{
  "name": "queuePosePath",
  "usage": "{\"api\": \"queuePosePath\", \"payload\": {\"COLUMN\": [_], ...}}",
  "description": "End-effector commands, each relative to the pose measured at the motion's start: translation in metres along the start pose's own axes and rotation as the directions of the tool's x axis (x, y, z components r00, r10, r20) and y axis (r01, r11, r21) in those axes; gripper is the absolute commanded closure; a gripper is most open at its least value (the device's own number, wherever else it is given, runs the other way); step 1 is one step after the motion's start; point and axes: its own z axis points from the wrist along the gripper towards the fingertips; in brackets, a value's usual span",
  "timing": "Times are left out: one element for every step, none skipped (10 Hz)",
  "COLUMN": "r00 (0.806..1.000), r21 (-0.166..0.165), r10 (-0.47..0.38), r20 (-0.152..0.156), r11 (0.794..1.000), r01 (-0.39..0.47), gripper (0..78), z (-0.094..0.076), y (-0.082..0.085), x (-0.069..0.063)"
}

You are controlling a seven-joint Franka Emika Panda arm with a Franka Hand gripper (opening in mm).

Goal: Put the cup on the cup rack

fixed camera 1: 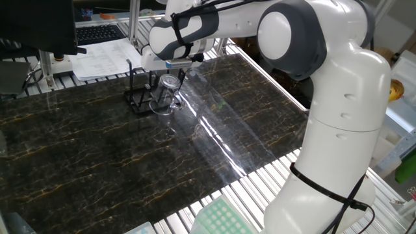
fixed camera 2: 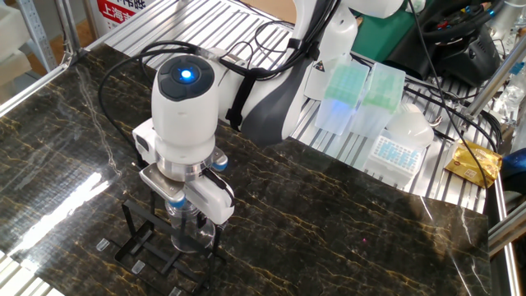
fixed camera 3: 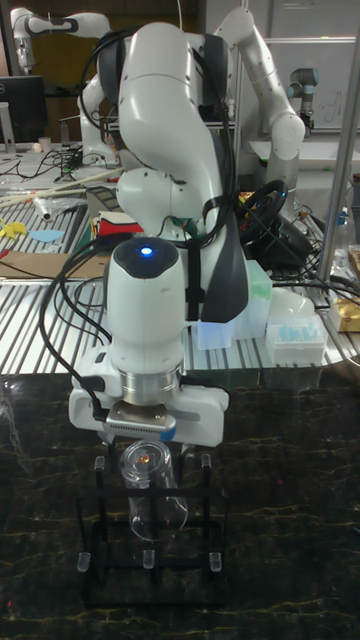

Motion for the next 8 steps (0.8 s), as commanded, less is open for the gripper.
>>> {"api": "queuePosePath", "payload": {"r00": [1.000, 1.000, 0.999, 0.999, 0.999, 0.999, 0.999, 0.999], "r21": [0.026, 0.028, 0.027, 0.028, 0.028, 0.026, 0.026, 0.026], "r10": [-0.012, -0.016, -0.017, -0.018, -0.019, -0.021, -0.022, -0.022], "r20": [-0.015, -0.025, -0.034, -0.038, -0.042, -0.048, -0.050, -0.050], "r11": [1.000, 0.999, 0.999, 0.999, 0.999, 0.999, 0.999, 0.999], "r01": [0.013, 0.017, 0.018, 0.019, 0.020, 0.022, 0.024, 0.024], "gripper": [0.1, 0.1, 0.1, 0.1, 0.1, 0.1, 0.1, 0.1], "z": [-0.014, -0.019, -0.023, -0.028, -0.031, -0.033, -0.034, -0.034], "y": [0.001, 0.000, -0.001, -0.002, -0.002, -0.002, -0.002, -0.002], "x": [-0.007, -0.007, -0.008, -0.008, -0.008, -0.008, -0.008, -0.008]}}
